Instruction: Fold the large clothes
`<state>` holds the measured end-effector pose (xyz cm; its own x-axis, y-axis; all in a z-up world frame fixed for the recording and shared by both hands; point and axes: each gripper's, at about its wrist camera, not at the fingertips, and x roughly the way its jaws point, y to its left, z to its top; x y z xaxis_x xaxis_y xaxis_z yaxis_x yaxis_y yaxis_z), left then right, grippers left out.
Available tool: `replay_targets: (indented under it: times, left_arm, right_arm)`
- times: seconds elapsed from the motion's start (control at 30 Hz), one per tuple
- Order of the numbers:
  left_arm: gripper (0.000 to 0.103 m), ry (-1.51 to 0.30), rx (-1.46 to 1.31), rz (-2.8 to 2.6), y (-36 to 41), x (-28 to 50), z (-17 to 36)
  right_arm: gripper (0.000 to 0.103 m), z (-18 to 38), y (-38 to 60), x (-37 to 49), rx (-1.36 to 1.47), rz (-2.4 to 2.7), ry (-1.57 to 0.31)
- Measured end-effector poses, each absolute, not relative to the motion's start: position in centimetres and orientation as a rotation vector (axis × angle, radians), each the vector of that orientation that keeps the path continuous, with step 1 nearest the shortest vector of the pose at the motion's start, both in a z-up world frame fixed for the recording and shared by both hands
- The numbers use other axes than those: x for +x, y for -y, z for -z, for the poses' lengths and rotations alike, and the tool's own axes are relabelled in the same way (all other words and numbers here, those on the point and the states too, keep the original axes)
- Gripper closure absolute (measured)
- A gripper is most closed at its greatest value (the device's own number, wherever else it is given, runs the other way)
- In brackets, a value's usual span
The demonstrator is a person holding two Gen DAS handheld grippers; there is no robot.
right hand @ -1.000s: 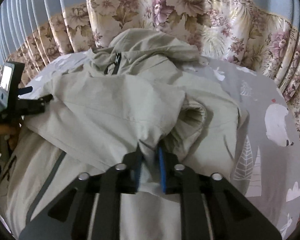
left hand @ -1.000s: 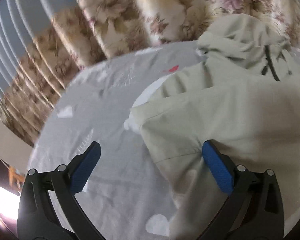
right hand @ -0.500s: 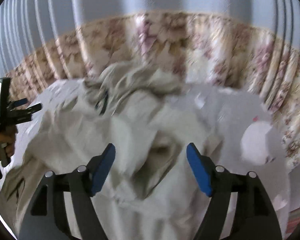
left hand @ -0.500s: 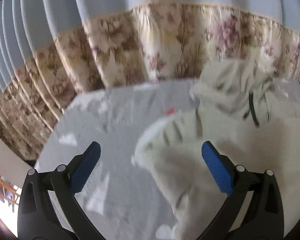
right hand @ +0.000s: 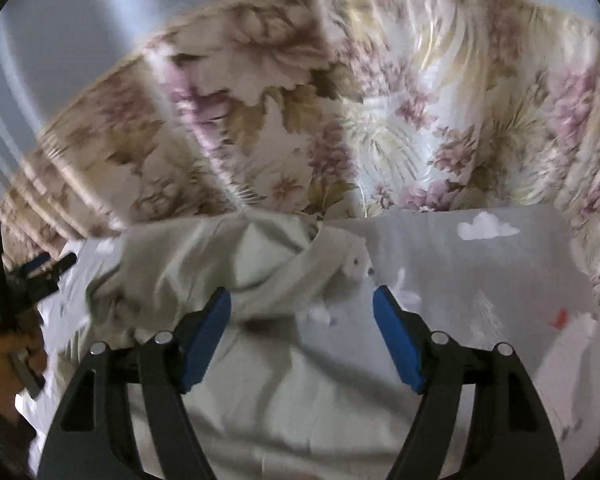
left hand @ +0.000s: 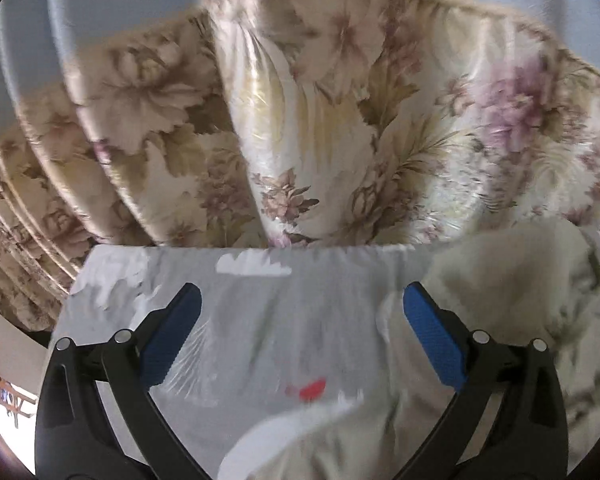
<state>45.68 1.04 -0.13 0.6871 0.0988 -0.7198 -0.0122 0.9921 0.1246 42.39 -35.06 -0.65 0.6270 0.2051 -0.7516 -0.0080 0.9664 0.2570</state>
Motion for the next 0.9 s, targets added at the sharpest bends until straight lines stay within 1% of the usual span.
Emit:
replay_targets:
  times: [0.13, 0.23, 0.3, 0.33, 0.37, 0.4, 0.43, 0.47, 0.5, 0.53, 0.57, 0.6, 0.67, 0.8, 0.9]
  left_arm:
    - [0.003, -0.882, 0.078, -0.018, -0.7, 49.7, 2.1]
    - [0.004, -0.941, 0.120, 0.044, 1.1, 51.1, 3.6]
    - [0.010, -0.981, 0.184, 0.070, 2.9, 51.6, 5.1]
    - [0.015, -0.986, 0.200, 0.075, 3.5, 51.7, 5.4]
    - [0.019, -0.996, 0.206, 0.092, 4.1, 51.9, 5.8]
    - [0.033, -1.007, 0.200, 0.112, 4.5, 52.0, 6.1]
    - [0.050, -1.019, 0.180, 0.140, 5.0, 52.1, 6.4]
    - [0.069, -1.022, 0.164, 0.164, 5.4, 52.0, 6.4]
    - [0.081, -1.025, 0.156, 0.184, 5.7, 51.9, 6.4]
    - [0.094, -1.034, 0.149, 0.210, 6.2, 51.7, 6.2]
    - [0.100, -1.030, 0.160, 0.208, 6.6, 51.4, 5.9]
    - [0.102, -1.019, 0.173, 0.207, 6.9, 51.0, 5.5]
    - [0.103, -0.983, 0.161, 0.205, 7.1, 50.3, 4.4]
    - [0.103, -0.874, 0.096, 0.214, 6.0, 47.8, -0.6]
    - [0.103, -0.819, 0.075, 0.248, 5.2, 45.0, -3.8]
  right_arm:
    - [0.029, 2.3, 34.5, 46.2, 0.227, -0.111, -0.923]
    - [0.029, 3.8, 33.9, 48.8, 0.219, -0.127, -0.971]
    - [0.031, 4.8, 33.6, 49.9, 0.224, -0.142, -1.004]
    - [0.034, 5.5, 33.3, 50.4, 0.220, -0.152, -1.019]
    - [0.045, 5.8, 32.9, 50.6, 0.216, -0.164, -1.026]
    - [0.056, 6.1, 32.5, 50.7, 0.199, -0.169, -1.033]
    - [0.064, 6.2, 31.9, 50.6, 0.166, -0.175, -1.031]
    - [0.081, 6.1, 31.3, 50.4, 0.139, -0.186, -1.026]
    - [0.089, 6.0, 31.0, 50.2, 0.124, -0.193, -1.021]
    - [0.091, 5.6, 30.5, 49.9, 0.111, -0.198, -1.006]
    - [0.093, 5.3, 30.4, 49.7, 0.104, -0.196, -0.991]
    - [0.093, 4.7, 30.3, 49.3, 0.099, -0.196, -0.973]
    - [0.094, 2.7, 30.4, 48.2, 0.110, -0.202, -0.901]
    - [0.094, -2.2, 29.9, 45.2, 0.143, -0.285, -0.754]
    - [0.094, -5.0, 28.8, 42.0, 0.128, -0.378, -0.680]
